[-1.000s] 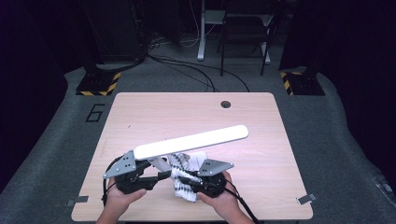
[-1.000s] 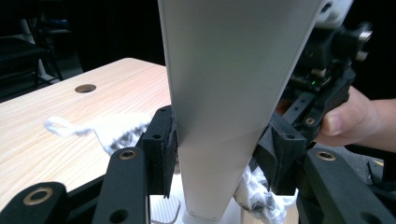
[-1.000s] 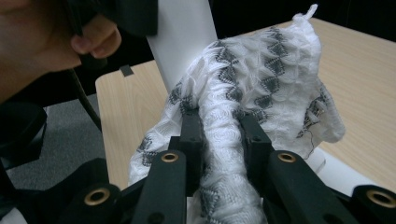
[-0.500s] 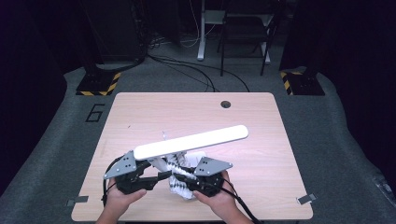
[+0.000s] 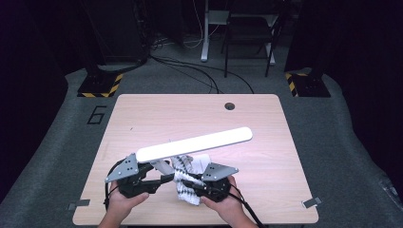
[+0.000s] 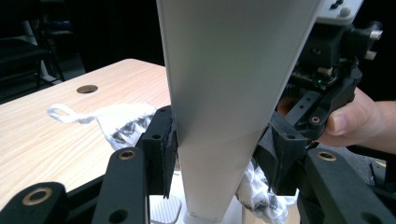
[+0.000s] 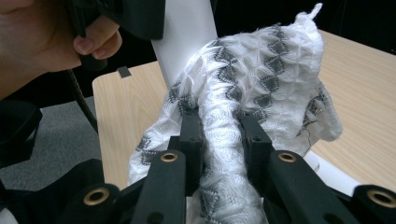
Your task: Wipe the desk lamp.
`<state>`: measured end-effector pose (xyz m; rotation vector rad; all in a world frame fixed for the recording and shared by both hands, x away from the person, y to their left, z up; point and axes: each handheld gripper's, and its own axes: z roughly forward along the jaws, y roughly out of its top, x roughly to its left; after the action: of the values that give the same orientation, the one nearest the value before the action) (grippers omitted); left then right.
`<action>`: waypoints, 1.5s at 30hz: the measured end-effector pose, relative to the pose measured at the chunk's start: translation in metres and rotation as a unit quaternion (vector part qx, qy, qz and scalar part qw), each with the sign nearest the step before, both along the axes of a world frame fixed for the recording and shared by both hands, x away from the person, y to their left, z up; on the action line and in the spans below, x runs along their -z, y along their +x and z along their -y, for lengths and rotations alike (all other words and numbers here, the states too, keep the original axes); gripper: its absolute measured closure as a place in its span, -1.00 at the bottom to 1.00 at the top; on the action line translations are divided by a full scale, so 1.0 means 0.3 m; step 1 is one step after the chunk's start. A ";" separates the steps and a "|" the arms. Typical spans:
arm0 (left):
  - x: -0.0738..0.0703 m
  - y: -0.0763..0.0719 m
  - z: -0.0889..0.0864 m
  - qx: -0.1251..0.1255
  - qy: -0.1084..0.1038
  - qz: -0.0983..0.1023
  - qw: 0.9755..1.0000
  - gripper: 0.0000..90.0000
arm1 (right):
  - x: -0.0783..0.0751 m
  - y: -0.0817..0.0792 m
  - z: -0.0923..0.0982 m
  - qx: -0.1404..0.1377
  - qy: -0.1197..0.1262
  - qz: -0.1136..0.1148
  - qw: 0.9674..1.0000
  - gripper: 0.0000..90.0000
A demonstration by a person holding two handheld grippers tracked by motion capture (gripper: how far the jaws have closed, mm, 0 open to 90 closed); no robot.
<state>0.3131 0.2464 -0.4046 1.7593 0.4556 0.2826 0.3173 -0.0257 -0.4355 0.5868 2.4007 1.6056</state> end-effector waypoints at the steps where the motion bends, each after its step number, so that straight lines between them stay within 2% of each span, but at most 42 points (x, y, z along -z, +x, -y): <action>1: 0.000 -0.001 0.001 0.000 -0.001 -0.001 1.000 0.16 | 0.008 0.002 0.002 0.002 -0.002 -0.001 1.000 0.66; 2: 0.001 -0.001 0.002 0.000 -0.002 -0.001 1.000 0.16 | 0.018 0.005 0.005 0.005 -0.006 -0.001 1.000 0.66; 7: 0.003 -0.001 0.001 0.001 -0.003 -0.001 1.000 0.16 | 0.098 0.020 0.026 0.013 -0.019 -0.029 0.999 0.66; 11: 0.003 -0.003 0.003 -0.002 -0.003 0.001 1.000 0.16 | 0.154 0.029 0.042 0.023 -0.042 -0.048 0.998 0.66; 13: 0.003 -0.004 0.004 -0.004 -0.004 0.002 1.000 0.16 | 0.171 0.031 0.050 0.026 -0.051 -0.053 0.997 0.66; 15: 0.005 -0.003 0.003 -0.004 -0.006 0.000 1.000 0.16 | 0.176 0.030 0.056 0.032 -0.050 -0.059 0.996 0.66; 18: 0.010 -0.002 0.005 -0.002 -0.005 -0.002 1.000 0.12 | 0.170 0.029 0.065 0.031 -0.047 -0.057 0.997 0.66; 20: 0.014 0.000 0.009 -0.002 0.010 -0.006 1.000 0.06 | 0.166 0.030 0.069 0.032 -0.043 -0.053 0.997 0.66; 27: 0.041 -0.001 0.017 -0.004 0.001 -0.012 1.000 0.01 | 0.140 0.028 0.094 0.039 -0.033 -0.050 0.997 0.65; 31: 0.072 0.002 0.027 -0.009 0.019 -0.018 1.000 0.01 | 0.118 0.026 0.106 0.038 -0.025 -0.044 0.998 0.65; 34: 0.087 0.007 0.035 -0.002 0.031 -0.020 0.999 0.02 | 0.100 0.024 0.111 0.040 -0.020 -0.040 0.998 0.65; 40: 0.111 0.008 0.048 -0.003 0.028 -0.022 0.999 0.04 | 0.077 0.021 0.116 0.039 -0.012 -0.032 0.999 0.65; 45: 0.122 0.008 0.042 -0.005 0.022 -0.012 1.000 0.12 | 0.045 0.016 0.120 0.042 -0.005 -0.020 0.999 0.64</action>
<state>0.3155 0.2338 -0.4413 1.8054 0.4788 0.2810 0.3220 -0.0617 -0.4490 0.7163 2.3766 1.5614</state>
